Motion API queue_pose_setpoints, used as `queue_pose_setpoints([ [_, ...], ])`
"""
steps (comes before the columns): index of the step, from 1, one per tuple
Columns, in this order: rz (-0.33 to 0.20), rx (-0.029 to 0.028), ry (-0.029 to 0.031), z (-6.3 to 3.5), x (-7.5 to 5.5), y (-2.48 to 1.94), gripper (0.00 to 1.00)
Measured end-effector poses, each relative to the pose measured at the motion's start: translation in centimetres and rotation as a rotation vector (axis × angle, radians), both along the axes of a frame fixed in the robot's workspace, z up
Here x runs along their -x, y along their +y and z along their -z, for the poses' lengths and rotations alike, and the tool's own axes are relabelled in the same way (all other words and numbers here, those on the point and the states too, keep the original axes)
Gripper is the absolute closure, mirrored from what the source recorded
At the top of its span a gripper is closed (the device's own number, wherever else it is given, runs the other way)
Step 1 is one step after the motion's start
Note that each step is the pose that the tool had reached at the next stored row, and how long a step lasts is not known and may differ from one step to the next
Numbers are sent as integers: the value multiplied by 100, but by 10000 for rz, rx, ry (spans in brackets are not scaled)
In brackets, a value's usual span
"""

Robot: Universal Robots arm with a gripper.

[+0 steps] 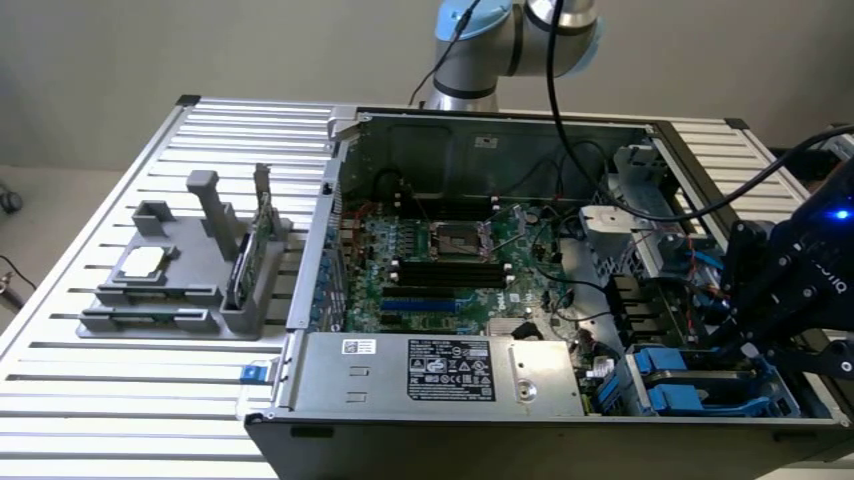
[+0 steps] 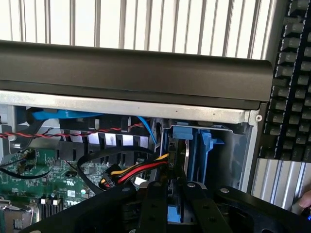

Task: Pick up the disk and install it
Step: 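Insert the first disk wire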

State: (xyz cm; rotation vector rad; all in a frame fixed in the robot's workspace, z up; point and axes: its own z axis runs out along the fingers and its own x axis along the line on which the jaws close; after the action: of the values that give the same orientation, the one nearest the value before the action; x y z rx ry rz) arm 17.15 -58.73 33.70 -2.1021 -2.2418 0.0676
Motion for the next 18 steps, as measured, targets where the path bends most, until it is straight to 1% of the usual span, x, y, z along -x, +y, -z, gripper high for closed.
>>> queue_pose_setpoints([
  [18, 0, 2, 29, 23, -9, -9, 82],
])
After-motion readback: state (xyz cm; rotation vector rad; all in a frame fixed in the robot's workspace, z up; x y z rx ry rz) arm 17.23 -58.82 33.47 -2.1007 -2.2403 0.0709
